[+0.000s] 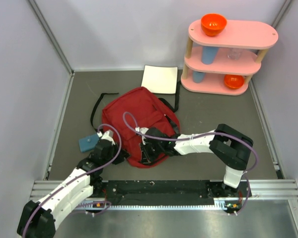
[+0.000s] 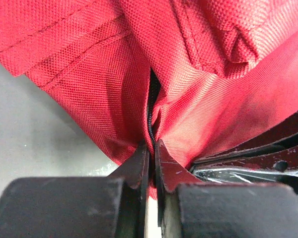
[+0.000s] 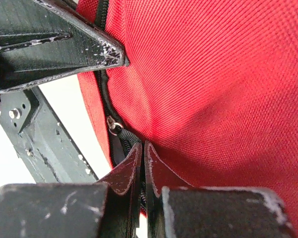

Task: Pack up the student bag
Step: Zip the student bag at the center of the board.

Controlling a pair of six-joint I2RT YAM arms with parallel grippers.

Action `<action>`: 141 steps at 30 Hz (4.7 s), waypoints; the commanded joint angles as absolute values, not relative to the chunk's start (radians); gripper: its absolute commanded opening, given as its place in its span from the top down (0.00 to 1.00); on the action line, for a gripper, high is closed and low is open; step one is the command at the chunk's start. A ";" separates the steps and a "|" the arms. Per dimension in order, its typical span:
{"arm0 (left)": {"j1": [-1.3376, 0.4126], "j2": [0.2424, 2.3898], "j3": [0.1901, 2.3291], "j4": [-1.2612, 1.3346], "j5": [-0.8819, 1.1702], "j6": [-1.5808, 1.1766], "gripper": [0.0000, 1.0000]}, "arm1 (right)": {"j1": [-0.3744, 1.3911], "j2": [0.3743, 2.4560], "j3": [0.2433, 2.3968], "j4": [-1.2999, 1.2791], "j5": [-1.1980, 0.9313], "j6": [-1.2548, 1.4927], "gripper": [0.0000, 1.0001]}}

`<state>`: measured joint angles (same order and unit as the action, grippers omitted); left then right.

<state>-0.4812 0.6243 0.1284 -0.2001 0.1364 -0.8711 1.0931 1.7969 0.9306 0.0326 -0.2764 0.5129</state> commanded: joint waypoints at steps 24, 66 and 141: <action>-0.482 0.560 0.158 -0.209 0.025 -0.835 1.00 | 1.111 1.488 0.732 -0.139 -0.085 0.555 1.00; -0.704 0.658 0.500 -0.379 0.122 -1.005 0.02 | 0.991 1.342 0.721 -0.110 0.087 0.739 1.00; -0.597 0.387 0.386 -0.725 -0.294 -1.123 0.71 | 0.888 1.144 0.689 -0.187 0.196 0.649 1.00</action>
<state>-0.6086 0.3958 0.3134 -0.6220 -0.2001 -1.2003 0.9073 1.2018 0.7013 -0.1886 0.1616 0.6685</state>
